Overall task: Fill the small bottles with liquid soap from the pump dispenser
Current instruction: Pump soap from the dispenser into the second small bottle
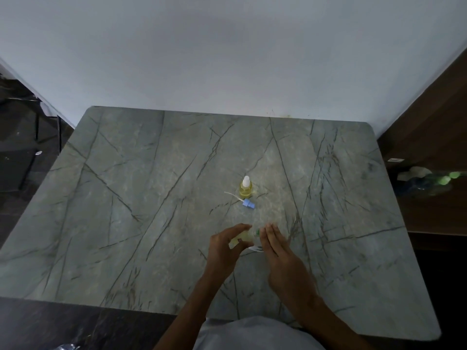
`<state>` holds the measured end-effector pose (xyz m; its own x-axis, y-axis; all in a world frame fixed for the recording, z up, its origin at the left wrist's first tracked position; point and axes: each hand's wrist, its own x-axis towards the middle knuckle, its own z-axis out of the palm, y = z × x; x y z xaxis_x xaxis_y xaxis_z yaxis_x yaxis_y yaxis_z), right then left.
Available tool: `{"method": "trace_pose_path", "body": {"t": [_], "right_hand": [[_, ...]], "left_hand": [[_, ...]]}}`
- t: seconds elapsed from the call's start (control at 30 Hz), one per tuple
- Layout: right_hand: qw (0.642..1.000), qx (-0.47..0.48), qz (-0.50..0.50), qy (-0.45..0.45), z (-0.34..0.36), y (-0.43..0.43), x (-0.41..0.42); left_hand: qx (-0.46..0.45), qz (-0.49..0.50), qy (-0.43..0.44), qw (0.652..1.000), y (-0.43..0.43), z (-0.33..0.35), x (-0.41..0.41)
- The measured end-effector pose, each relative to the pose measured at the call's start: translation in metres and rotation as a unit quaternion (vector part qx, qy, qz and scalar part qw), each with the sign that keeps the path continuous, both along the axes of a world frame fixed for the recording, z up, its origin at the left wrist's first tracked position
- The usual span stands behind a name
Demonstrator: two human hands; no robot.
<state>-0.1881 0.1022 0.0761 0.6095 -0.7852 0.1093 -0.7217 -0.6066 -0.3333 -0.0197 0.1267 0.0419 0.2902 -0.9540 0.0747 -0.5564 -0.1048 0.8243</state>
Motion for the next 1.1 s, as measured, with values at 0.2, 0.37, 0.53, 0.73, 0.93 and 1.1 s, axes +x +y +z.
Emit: {"method": "trace_pose_path", "body": {"t": [0.2,0.37,0.53,0.73,0.93,1.1], "right_hand": [[1.000,0.000,0.018,0.009,0.007,-0.003,-0.003],[0.999,-0.024,0.010,0.022,0.011,-0.004,-0.003],[0.999,-0.033,0.001,0.004,0.006,-0.003,-0.003],[0.999,-0.028,-0.014,-0.006,0.000,0.000,0.001],[0.999,-0.017,-0.019,-0.020,0.001,0.001,0.002],[1.000,-0.005,-0.013,-0.003,0.007,-0.002,0.000]], "left_hand": [[-0.010,0.006,0.001,1.000,-0.001,0.004,0.000],[-0.009,0.001,-0.001,1.000,-0.001,0.008,0.001],[-0.008,-0.002,0.001,1.000,-0.002,0.009,0.000],[-0.005,0.004,0.004,1.000,-0.003,0.004,0.000],[0.002,0.002,0.015,1.000,-0.002,0.002,0.000],[-0.010,0.009,0.027,1.000,-0.001,0.006,-0.001]]}}
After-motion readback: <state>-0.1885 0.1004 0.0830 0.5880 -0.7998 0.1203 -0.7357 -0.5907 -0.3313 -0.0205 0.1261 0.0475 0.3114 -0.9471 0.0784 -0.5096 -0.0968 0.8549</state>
